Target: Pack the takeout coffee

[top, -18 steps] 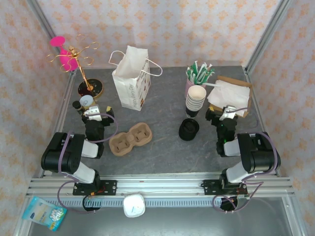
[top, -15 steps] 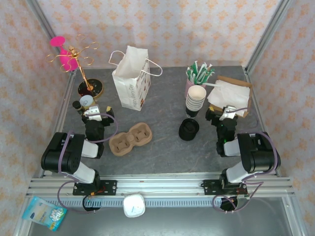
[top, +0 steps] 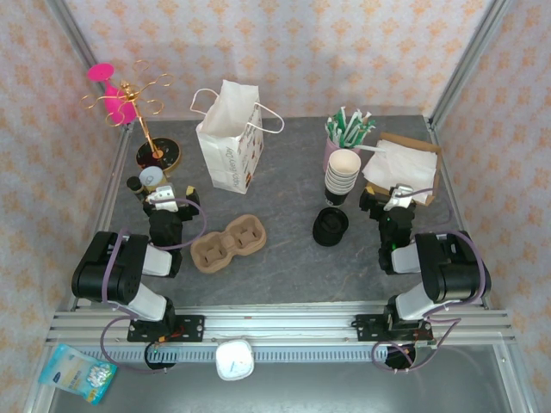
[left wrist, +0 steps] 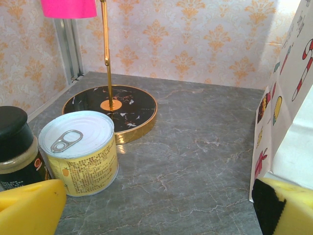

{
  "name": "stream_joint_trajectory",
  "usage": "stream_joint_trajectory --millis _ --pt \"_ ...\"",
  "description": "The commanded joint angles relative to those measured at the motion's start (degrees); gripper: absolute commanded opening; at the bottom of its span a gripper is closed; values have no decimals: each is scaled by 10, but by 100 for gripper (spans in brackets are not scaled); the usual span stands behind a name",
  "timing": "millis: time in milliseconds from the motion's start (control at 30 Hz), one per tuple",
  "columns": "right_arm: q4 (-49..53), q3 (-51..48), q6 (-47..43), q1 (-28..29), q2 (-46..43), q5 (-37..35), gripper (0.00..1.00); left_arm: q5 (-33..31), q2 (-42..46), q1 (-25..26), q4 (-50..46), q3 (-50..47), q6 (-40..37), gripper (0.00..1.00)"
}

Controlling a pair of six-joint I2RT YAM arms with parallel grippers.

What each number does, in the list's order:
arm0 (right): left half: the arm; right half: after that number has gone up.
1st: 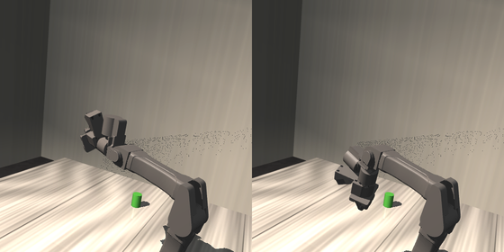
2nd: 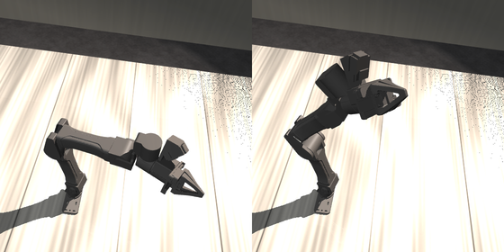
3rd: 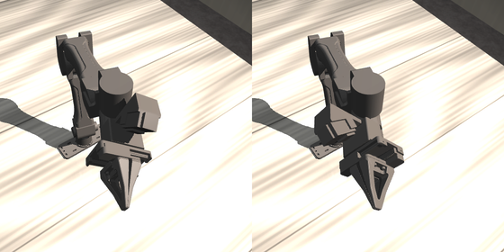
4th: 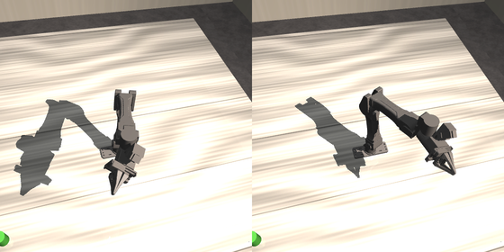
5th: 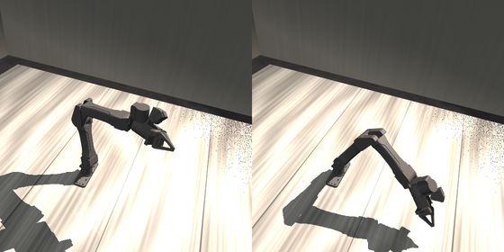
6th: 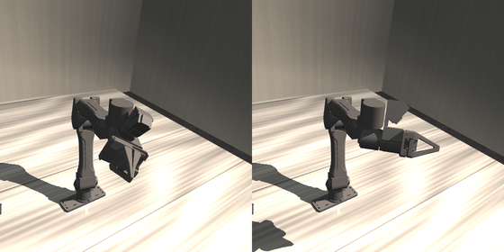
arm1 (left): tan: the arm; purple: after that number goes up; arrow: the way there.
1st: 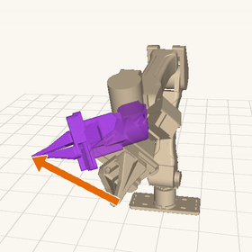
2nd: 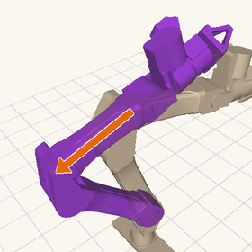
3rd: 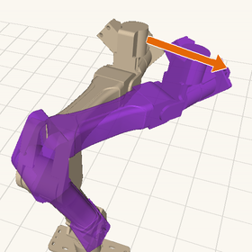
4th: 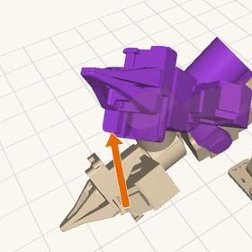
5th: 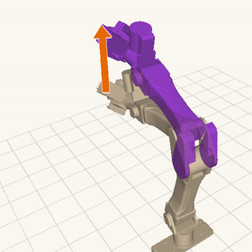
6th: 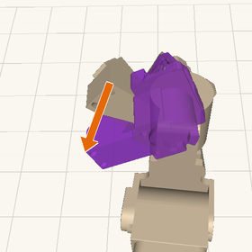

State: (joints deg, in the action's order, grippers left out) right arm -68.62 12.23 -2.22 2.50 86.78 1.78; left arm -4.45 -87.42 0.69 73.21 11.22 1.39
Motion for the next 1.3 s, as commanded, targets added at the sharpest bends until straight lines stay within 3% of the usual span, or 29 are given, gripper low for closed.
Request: stream_joint_trajectory --millis 0,600,800,967,1067,1167,1267 --pt "-18 11 -9 -3 3 -1 100 11 -6 -5 24 11 -5 100" --pt "-23 8 -8 -3 1 -7 100 4 -4 -5 31 8 -3 100" --pt "-4 -5 4 -3 -53 -32 100 -12 84 -5 0 -17 3 100" --pt "147 30 42 -2 -144 -74 100 -35 206 -5 -118 -12 42 100" --pt "256 58 80 -3 -202 -83 100 -35 283 -4 -217 12 109 100" --pt "386 82 190 -3 -273 -113 100 -27 348 -5 -345 48 207 100" --pt "521 107 280 -4 -320 -103 100 -58 392 -6 -367 27 282 100"
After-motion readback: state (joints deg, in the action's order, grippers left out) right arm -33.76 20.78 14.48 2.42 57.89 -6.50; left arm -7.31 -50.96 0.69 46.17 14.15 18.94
